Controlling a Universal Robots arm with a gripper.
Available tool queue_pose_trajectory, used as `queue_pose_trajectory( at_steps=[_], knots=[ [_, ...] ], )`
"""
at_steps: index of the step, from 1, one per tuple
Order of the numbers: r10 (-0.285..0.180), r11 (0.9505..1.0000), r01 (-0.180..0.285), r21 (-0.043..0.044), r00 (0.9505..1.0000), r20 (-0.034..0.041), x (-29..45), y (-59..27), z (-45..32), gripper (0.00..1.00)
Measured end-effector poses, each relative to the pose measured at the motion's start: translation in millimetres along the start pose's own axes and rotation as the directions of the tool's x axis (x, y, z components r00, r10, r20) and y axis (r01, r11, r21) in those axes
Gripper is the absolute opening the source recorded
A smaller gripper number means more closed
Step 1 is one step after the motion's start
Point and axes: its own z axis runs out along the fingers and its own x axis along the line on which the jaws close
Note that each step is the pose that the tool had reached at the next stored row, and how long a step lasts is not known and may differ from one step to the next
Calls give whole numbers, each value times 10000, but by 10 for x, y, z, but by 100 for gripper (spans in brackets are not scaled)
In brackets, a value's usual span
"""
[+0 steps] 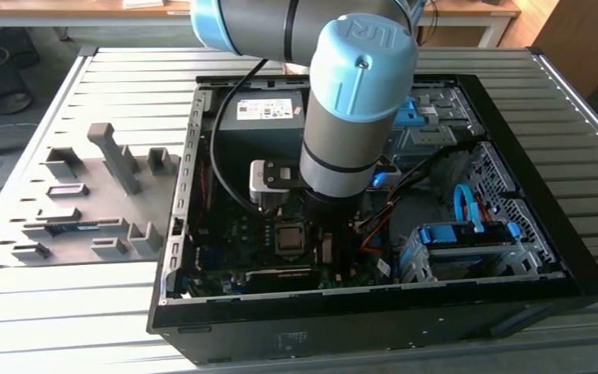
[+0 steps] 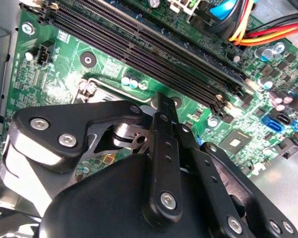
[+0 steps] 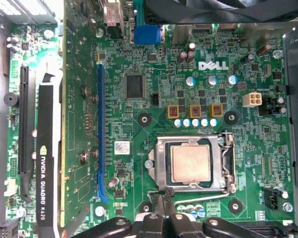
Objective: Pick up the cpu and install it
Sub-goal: 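Install the first cpu locking lever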
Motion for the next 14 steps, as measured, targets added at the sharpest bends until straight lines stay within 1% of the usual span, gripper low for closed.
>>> queue_pose_trajectory(
  at_steps=[6,10,14],
  knots=[
    [-6,10000,6,-19,10000,-7,7,-9,25,10],
    [-14,10000,14,-40,10000,-3,6,-32,36,10],
    [-16,10000,16,-46,10000,-8,6,-35,40,10]
  ],
)
